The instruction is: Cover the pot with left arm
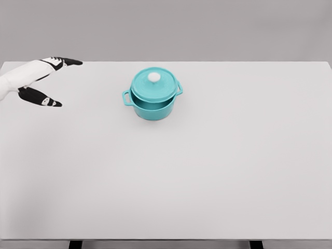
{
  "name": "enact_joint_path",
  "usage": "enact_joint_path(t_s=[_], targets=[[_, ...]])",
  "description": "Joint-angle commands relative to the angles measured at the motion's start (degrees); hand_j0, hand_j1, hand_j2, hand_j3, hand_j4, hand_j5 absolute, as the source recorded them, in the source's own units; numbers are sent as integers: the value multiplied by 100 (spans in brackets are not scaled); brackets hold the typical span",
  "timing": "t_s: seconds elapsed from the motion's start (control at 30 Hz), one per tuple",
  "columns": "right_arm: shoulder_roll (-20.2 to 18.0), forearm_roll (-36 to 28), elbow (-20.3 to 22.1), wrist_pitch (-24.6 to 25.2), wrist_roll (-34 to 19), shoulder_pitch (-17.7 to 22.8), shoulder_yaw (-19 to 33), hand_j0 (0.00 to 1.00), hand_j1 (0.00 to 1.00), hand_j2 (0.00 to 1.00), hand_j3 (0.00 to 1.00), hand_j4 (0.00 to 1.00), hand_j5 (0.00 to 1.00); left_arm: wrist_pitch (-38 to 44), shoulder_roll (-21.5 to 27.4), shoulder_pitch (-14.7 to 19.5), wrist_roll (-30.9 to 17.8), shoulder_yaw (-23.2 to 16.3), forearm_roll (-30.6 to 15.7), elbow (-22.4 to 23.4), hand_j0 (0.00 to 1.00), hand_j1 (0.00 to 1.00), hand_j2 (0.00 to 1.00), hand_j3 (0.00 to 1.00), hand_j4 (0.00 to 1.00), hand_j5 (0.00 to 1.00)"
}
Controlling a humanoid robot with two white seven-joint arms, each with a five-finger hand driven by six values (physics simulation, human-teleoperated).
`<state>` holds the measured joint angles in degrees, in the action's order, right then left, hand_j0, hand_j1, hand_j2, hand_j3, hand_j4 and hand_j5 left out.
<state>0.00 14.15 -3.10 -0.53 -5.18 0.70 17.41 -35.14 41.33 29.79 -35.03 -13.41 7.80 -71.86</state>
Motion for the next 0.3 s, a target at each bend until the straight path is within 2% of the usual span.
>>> enact_joint_path(t_s=[0.0, 0.27], targets=[[0, 0, 3, 0, -1, 0, 0, 100, 100, 100, 100, 100, 100, 14, 7, -9, 3, 49, -33, 14, 100, 100, 100, 100, 100, 100], [0, 0, -6, 0, -1, 0, 0, 100, 100, 100, 100, 100, 100, 14, 7, -9, 3, 40, 2, 14, 100, 100, 100, 100, 100, 100]])
